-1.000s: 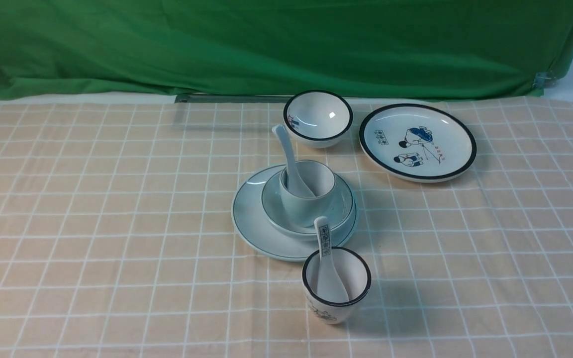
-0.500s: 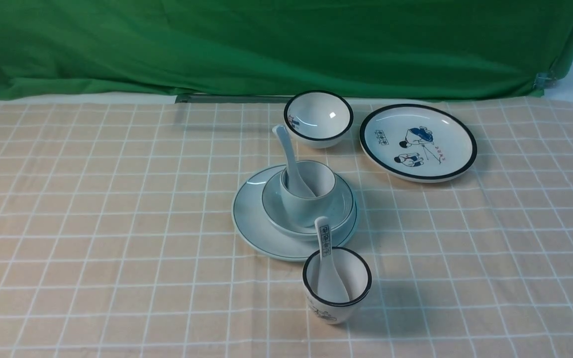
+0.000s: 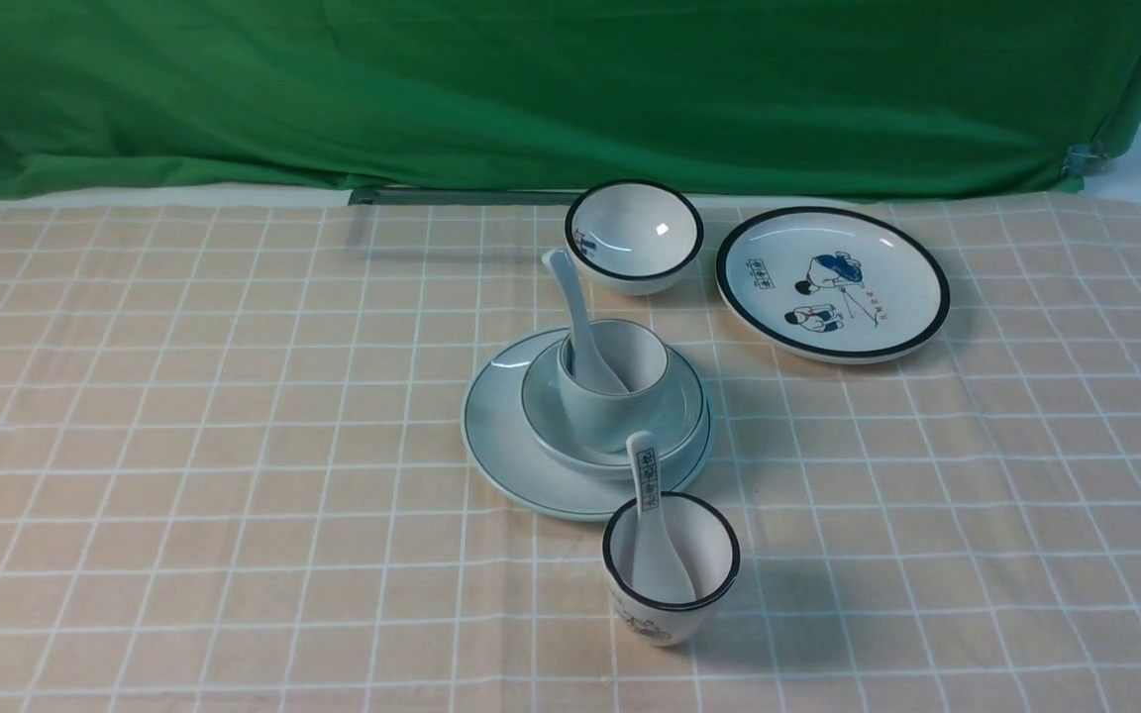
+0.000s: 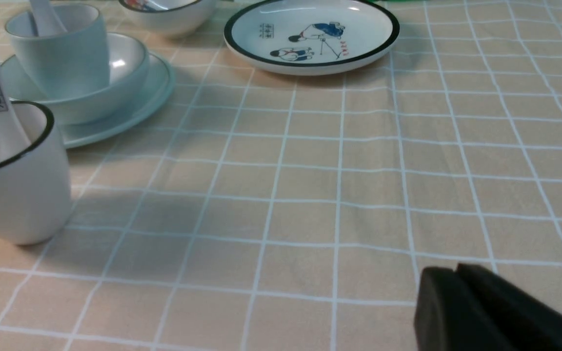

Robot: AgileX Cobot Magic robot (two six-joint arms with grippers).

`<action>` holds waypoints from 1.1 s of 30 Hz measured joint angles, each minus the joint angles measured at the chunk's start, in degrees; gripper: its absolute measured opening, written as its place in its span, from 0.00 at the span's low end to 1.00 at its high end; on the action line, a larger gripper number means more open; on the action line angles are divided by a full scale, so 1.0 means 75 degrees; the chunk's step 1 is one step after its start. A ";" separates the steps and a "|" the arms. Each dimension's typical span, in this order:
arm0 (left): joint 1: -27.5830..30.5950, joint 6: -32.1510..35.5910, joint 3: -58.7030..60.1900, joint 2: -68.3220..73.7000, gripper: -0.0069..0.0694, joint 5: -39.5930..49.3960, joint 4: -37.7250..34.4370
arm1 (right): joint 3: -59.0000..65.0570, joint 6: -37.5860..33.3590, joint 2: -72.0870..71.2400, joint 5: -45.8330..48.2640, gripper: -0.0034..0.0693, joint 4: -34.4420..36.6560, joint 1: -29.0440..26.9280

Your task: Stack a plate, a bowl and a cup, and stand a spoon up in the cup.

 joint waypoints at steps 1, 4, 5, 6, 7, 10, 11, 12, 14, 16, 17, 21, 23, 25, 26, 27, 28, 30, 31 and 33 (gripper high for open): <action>0.0049 -0.0032 0.0000 -0.0056 0.10 -0.0113 -0.0009 | 0.0000 0.0000 0.0000 0.0000 0.13 0.0000 0.0000; 0.0450 -0.0077 0.0000 -0.0251 0.10 -0.0559 -0.0131 | 0.0000 0.0000 0.0000 0.0007 0.13 0.0000 0.0000; 0.1120 -0.0194 0.0000 -0.0438 0.10 -0.1255 -0.0481 | 0.0000 0.0000 0.0000 0.0007 0.13 0.0000 0.0000; 0.1207 -0.0231 0.0000 -0.0459 0.10 -0.1331 -0.0524 | 0.0000 0.0000 0.0000 0.0007 0.13 0.0000 0.0000; 0.1805 -0.0383 0.0000 -0.0626 0.10 -0.1831 -0.0789 | 0.0000 0.0000 0.0000 0.0007 0.14 0.0000 0.0000; 0.3457 -0.0893 0.0000 -0.1048 0.10 -0.2418 -0.1427 | 0.0000 0.0000 0.0000 0.0007 0.15 0.0000 0.0000; 0.3976 -0.1152 0.0000 -0.1266 0.10 -0.2397 -0.1547 | 0.0000 0.0000 0.0000 0.0007 0.15 0.0000 0.0000; 0.4165 -0.1199 0.0000 -0.1304 0.10 -0.2371 -0.1586 | 0.0000 0.0000 0.0000 0.0007 0.15 0.0000 0.0000; 0.4784 -0.1401 0.0000 -0.1641 0.10 -0.1938 -0.1640 | 0.0000 0.0008 -0.0002 0.0007 0.16 0.0000 0.0000; 0.5346 -0.1419 0.0000 -0.1801 0.10 -0.0757 -0.1568 | 0.0000 0.0007 -0.0008 -0.0013 0.17 0.0000 0.0000; 0.5385 -0.1419 0.0000 -0.1808 0.10 -0.0452 -0.1583 | 0.0000 0.0007 -0.0008 -0.0003 0.18 0.0000 0.0000; 0.5419 -0.1367 0.0000 -0.1812 0.10 -0.0086 -0.1738 | 0.0000 0.0007 -0.0008 0.0001 0.19 0.0000 0.0000; 0.5419 -0.1367 0.0000 -0.1812 0.10 -0.0138 -0.1750 | 0.0000 0.0007 -0.0008 0.0001 0.20 0.0000 0.0000; 0.5419 -0.1367 0.0000 -0.1817 0.10 -0.0213 -0.1750 | 0.0000 0.0007 -0.0008 0.0001 0.20 0.0000 0.0000; 0.5419 -0.1367 0.0000 -0.1817 0.10 -0.0238 -0.1757 | 0.0000 0.0007 -0.0008 0.0001 0.21 0.0000 0.0000; 0.5419 -0.1367 0.0000 -0.1817 0.10 -0.0238 -0.1756 | 0.0000 0.0007 -0.0008 0.0001 0.21 0.0000 0.0000; 0.5419 -0.1367 0.0000 -0.1817 0.10 -0.0238 -0.1756 | 0.0000 0.0007 -0.0008 0.0001 0.22 0.0000 0.0000; 0.5419 -0.1355 0.0000 -0.1817 0.10 -0.0253 -0.1756 | 0.0000 0.0007 -0.0008 0.0001 0.23 0.0000 0.0000; 0.5419 -0.1321 0.0000 -0.1817 0.10 -0.0253 -0.1756 | 0.0000 0.0007 -0.0008 0.0001 0.23 0.0000 0.0000; 0.5419 -0.1240 0.0000 -0.1817 0.10 -0.0253 -0.1756 | 0.0000 0.0007 -0.0008 0.0001 0.24 0.0000 0.0000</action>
